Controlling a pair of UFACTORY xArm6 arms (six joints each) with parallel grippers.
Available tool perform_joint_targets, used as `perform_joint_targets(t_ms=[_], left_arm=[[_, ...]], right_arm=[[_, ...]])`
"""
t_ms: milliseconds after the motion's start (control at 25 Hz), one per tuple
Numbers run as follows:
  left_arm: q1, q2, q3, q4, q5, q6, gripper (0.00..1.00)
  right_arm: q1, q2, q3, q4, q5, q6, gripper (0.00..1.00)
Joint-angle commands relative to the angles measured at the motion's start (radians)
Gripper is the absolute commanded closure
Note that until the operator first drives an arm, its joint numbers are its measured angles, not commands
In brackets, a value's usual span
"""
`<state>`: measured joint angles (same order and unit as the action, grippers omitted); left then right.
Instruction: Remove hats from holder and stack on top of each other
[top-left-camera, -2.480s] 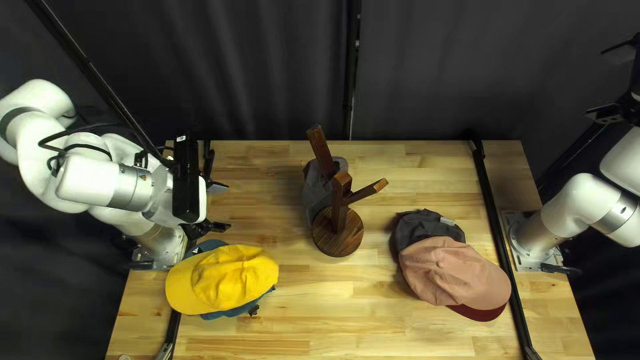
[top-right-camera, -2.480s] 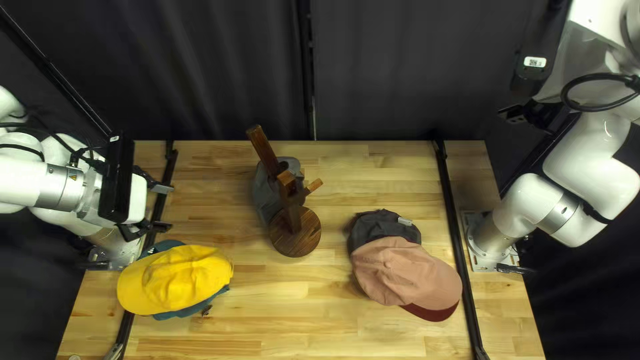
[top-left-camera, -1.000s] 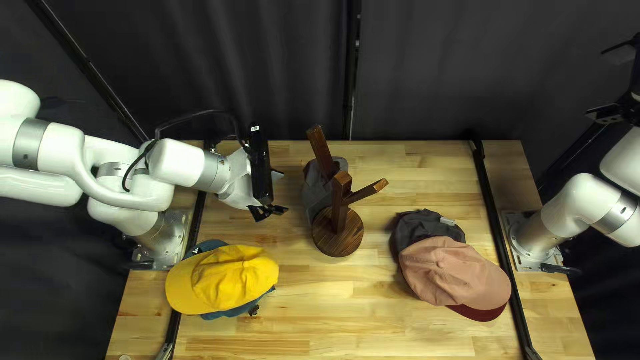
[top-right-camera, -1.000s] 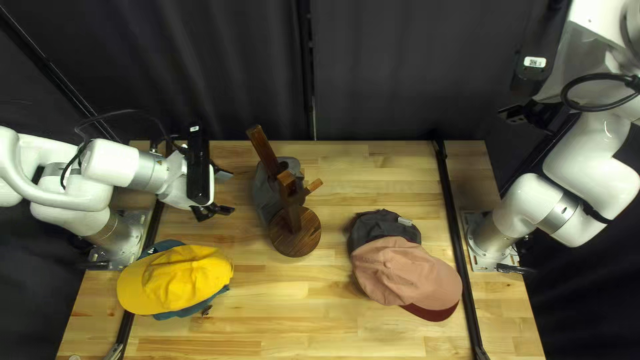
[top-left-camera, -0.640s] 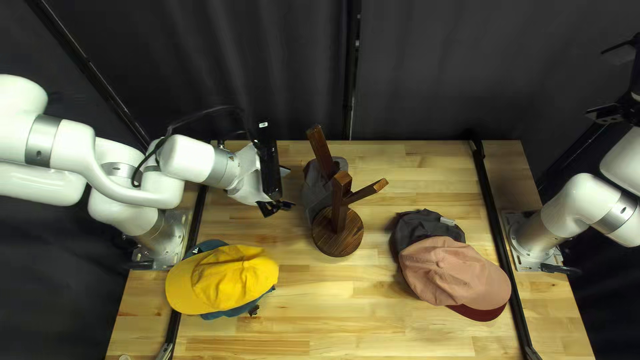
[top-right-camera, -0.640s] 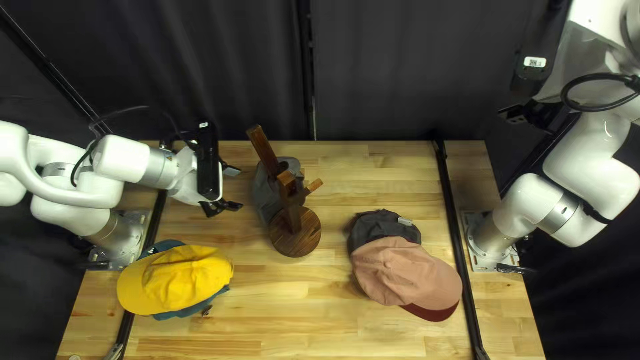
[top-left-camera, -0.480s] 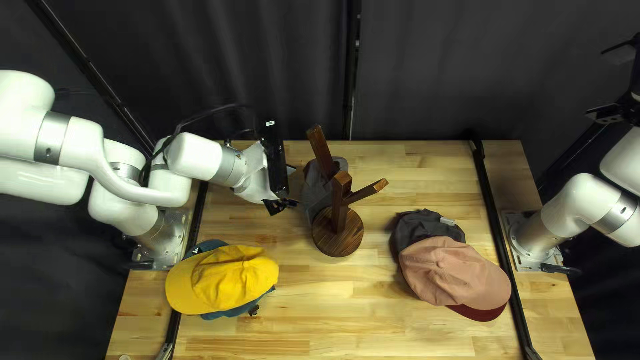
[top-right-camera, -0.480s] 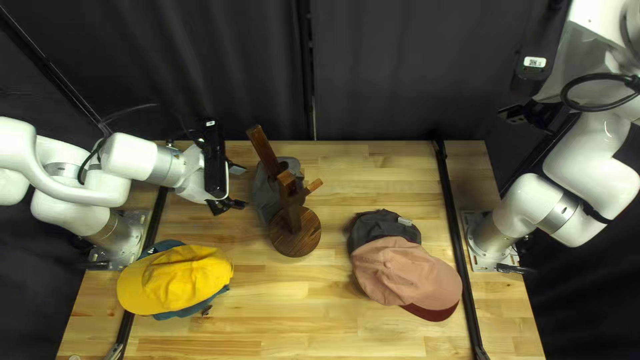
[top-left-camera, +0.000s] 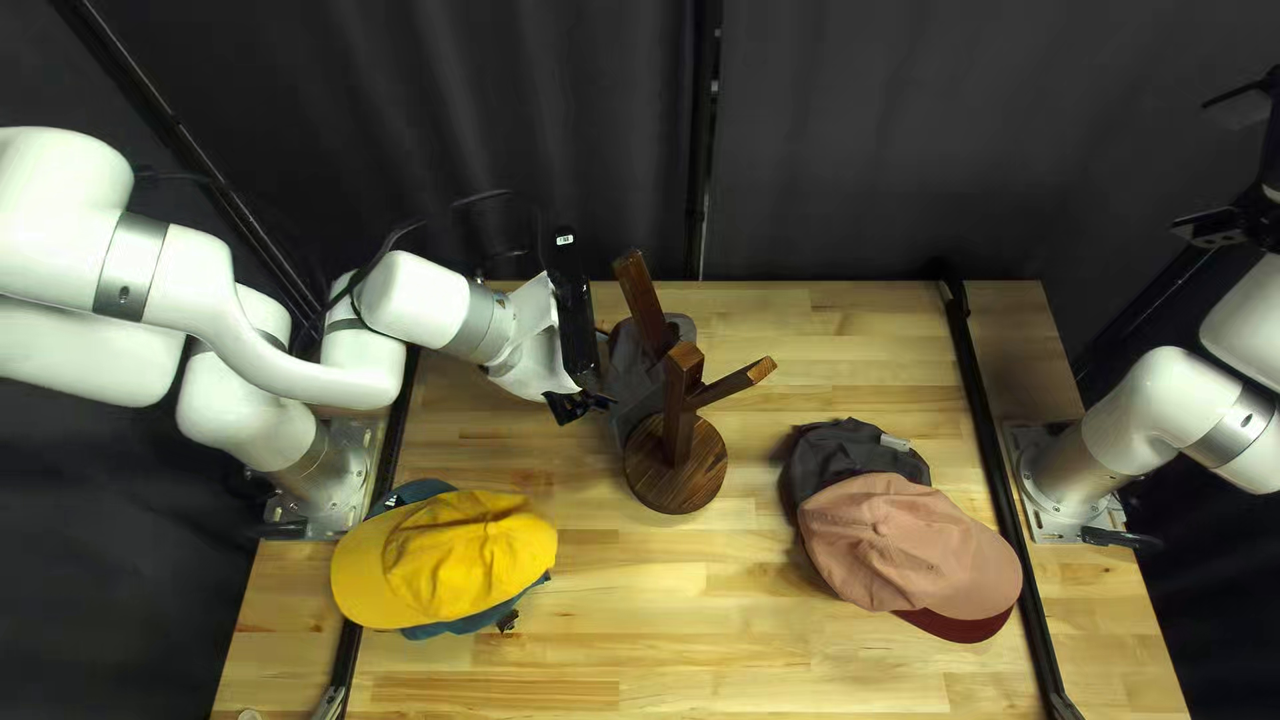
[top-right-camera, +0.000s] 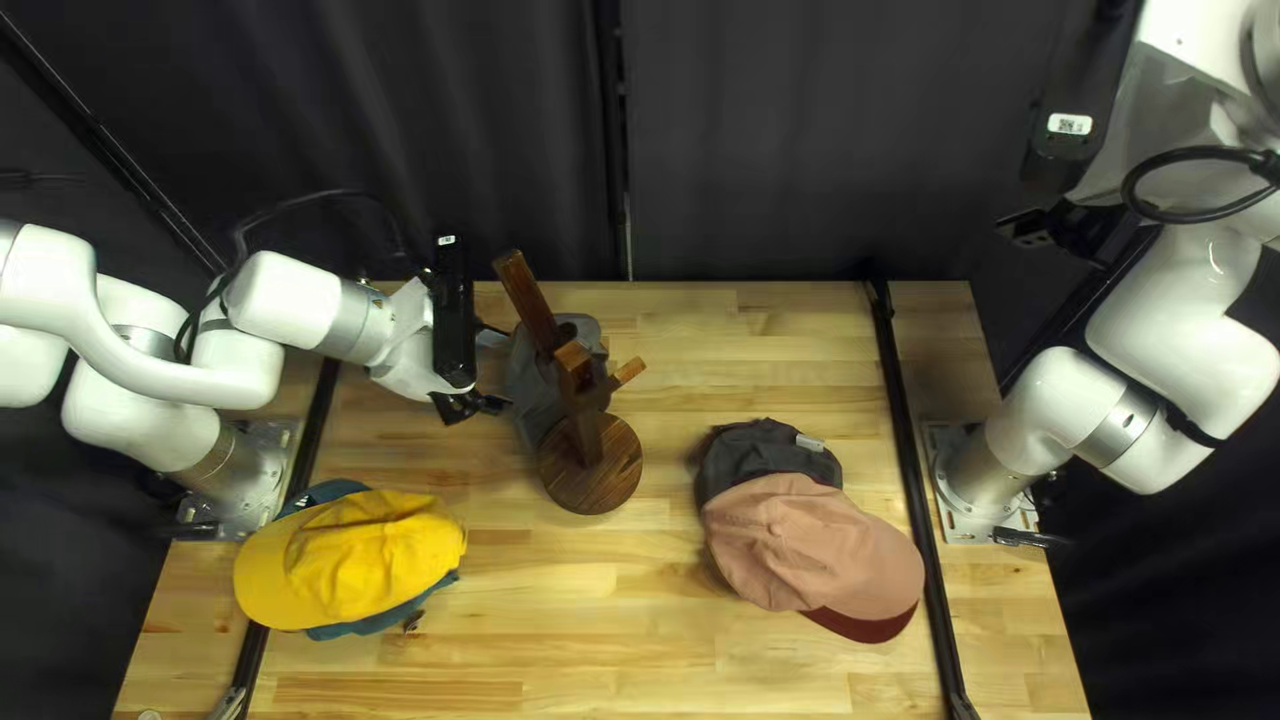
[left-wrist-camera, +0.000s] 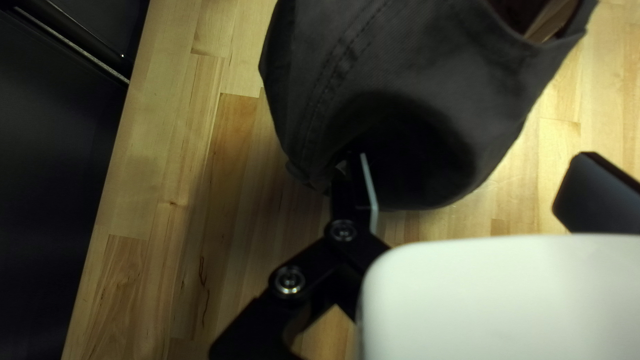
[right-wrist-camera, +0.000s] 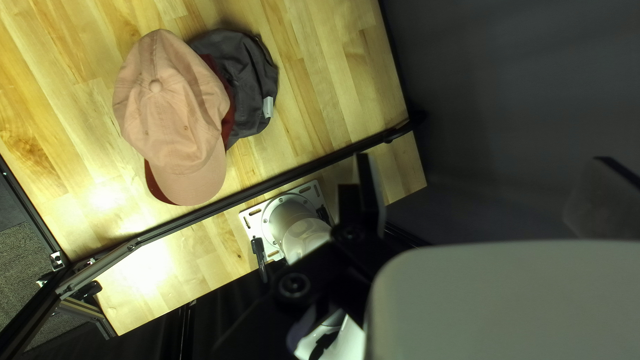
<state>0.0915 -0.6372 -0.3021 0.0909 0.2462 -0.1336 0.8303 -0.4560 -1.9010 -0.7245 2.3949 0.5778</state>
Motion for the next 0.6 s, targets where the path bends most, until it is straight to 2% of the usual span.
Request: perform_joint_targets(t_ms=[40, 80, 120, 160, 200, 240, 280, 320, 600], left_arm=[[-0.001, 0.005, -0.008, -0.029, 0.009, 0.029, 0.13], [-0.001, 0.008, -0.01, -0.033, 0.009, 0.032, 0.13], [-0.001, 0.013, -0.014, -0.041, 0.01, 0.039, 0.11], [-0.001, 0.015, -0.017, -0.046, 0.011, 0.043, 0.04], [-0.001, 0.016, -0.018, -0.049, 0.013, 0.047, 0.02], [-0.001, 0.017, -0.021, -0.053, 0.016, 0.051, 0.12], [-0.001, 0.018, -0.022, -0.055, 0.017, 0.052, 0.35], [-0.001, 0.021, -0.025, -0.057, 0.02, 0.055, 0.98], [-0.004, 0.038, -0.047, -0.043, 0.042, 0.046, 1.0]], right_arm=[[0.0, 0.0, 0.0, 0.0, 0.0, 0.0, 0.0], [0.0, 0.0, 0.0, 0.0, 0.0, 0.0, 0.0], [0.0, 0.0, 0.0, 0.0, 0.0, 0.0, 0.0], [0.0, 0.0, 0.0, 0.0, 0.0, 0.0, 0.0], [0.0, 0.0, 0.0, 0.0, 0.0, 0.0, 0.0], [0.0, 0.0, 0.0, 0.0, 0.0, 0.0, 0.0], [0.0, 0.0, 0.0, 0.0, 0.0, 0.0, 0.0], [0.0, 0.0, 0.0, 0.0, 0.0, 0.0, 0.0], [0.0, 0.0, 0.0, 0.0, 0.0, 0.0, 0.0]])
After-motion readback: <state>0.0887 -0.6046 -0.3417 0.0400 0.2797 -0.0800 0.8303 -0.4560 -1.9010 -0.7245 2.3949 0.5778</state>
